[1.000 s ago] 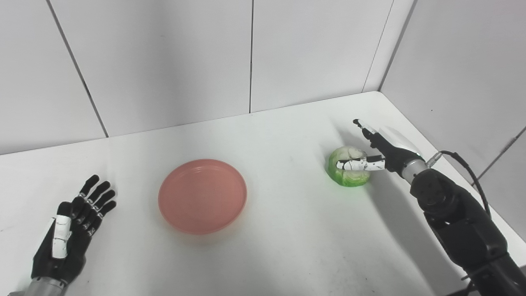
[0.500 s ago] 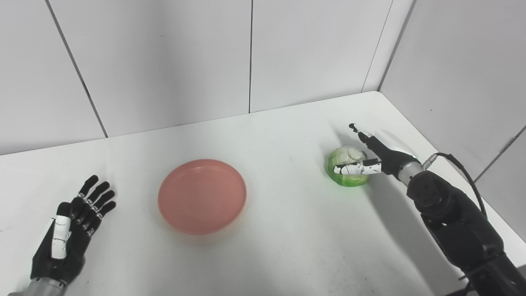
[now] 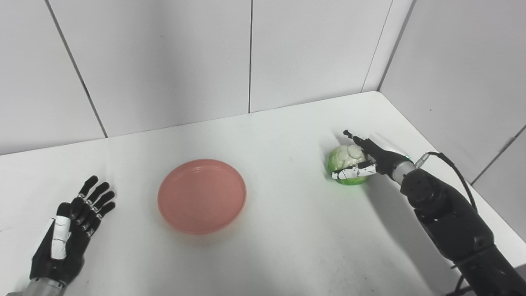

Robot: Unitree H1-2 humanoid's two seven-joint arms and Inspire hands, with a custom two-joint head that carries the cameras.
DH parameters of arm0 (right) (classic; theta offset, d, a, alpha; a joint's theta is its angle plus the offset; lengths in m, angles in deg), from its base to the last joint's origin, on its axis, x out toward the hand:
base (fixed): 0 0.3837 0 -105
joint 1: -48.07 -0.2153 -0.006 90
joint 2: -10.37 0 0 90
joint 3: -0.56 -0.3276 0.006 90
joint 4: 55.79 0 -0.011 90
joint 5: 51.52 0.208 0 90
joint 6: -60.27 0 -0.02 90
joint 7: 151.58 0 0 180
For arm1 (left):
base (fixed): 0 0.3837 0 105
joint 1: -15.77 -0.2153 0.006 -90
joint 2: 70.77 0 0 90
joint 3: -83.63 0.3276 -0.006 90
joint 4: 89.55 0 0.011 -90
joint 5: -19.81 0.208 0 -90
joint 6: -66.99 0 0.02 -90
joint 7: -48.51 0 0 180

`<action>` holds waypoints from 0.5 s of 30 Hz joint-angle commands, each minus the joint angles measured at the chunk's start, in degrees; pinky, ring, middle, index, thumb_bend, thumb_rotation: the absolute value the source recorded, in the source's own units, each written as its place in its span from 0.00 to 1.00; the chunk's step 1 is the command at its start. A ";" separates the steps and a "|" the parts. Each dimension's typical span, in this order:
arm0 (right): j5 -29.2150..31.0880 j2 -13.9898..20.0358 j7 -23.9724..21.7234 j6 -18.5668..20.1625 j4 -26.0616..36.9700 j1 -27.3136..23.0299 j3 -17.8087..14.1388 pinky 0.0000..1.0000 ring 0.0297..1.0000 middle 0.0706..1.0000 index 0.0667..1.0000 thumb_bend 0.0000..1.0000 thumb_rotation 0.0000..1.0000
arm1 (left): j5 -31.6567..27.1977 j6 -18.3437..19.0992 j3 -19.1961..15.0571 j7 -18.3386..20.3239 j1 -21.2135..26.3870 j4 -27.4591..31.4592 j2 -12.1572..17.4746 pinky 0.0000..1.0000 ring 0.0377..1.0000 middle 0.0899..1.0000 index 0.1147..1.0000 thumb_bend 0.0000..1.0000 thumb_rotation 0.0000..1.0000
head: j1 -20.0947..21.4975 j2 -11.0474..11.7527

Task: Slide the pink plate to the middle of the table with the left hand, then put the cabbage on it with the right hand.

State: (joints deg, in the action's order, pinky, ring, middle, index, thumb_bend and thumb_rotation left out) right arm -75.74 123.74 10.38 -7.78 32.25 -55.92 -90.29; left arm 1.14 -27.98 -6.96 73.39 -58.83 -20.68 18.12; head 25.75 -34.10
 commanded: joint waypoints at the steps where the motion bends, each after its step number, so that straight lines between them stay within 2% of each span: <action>1: -0.75 2.00 -0.27 1.52 0.89 -1.28 0.20 0.85 0.94 0.96 0.94 1.00 0.38 | 2.05 4.06 0.97 -0.33 -2.83 -3.12 0.57 0.92 0.92 0.93 0.93 0.87 0.91 | -0.01 0.02; 2: -0.76 2.08 -0.09 1.38 1.07 -1.16 0.18 0.85 0.94 0.96 0.94 1.00 0.37 | 2.17 3.92 1.01 -0.41 -2.82 -3.15 0.58 0.92 0.92 0.93 0.93 0.87 0.91 | -0.01 0.02; 4: -0.38 1.97 1.24 -0.80 0.93 -0.81 -0.37 0.82 0.87 0.87 0.88 1.00 0.27 | 2.27 3.58 1.07 -0.39 -2.76 -3.31 0.61 0.91 0.92 0.93 0.93 0.87 0.91 | -0.01 0.02; 6: -0.05 1.72 3.62 -4.92 -0.07 -0.55 -0.90 0.71 0.74 0.75 0.75 0.96 0.14 | 2.30 3.44 1.07 -0.43 -2.75 -3.36 0.62 0.91 0.92 0.93 0.93 0.87 0.91 | 0.02 -0.07; 7: 0.13 1.55 4.56 -6.43 -0.58 -0.56 -1.07 0.63 0.65 0.66 0.67 0.91 0.07 | 2.22 3.52 1.06 -0.39 -2.76 -3.33 0.64 0.91 0.92 0.93 0.93 0.86 0.91 | 0.02 -0.14; 8: 0.25 1.26 5.65 -7.95 -1.09 -0.60 -1.24 0.57 0.57 0.58 0.55 0.71 0.08 | 2.12 3.51 1.04 -0.31 -2.73 -3.42 0.65 0.91 0.92 0.93 0.93 0.86 0.91 | 0.02 -0.14; 10: 0.14 0.72 7.43 -10.10 -1.98 -0.79 -1.29 0.54 0.53 0.54 0.49 0.60 0.11 | 1.99 3.77 1.05 -0.15 -2.67 -3.46 0.71 0.91 0.92 0.93 0.93 0.86 0.91 | 0.02 -0.14; 11: 0.01 0.53 8.04 -10.83 -2.47 -0.98 -1.18 0.51 0.49 0.48 0.47 0.56 0.04 | 2.12 3.70 1.08 -0.24 -2.67 -3.42 0.73 0.91 0.92 0.93 0.93 0.87 0.91 | 0.02 -0.14; 15: -0.05 -0.02 9.70 -12.97 -5.04 -2.04 -0.57 0.45 0.44 0.42 0.47 0.53 0.00 | 2.23 4.37 1.03 -0.95 -2.92 -2.51 0.54 0.90 0.91 0.93 0.93 0.87 0.91 | -0.22 -0.13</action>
State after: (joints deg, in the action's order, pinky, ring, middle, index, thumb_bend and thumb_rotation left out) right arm -75.80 123.02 18.79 -18.51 27.23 -56.44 -90.51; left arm 1.17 -27.98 -6.78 73.27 -58.80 -20.61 18.23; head 25.58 -34.28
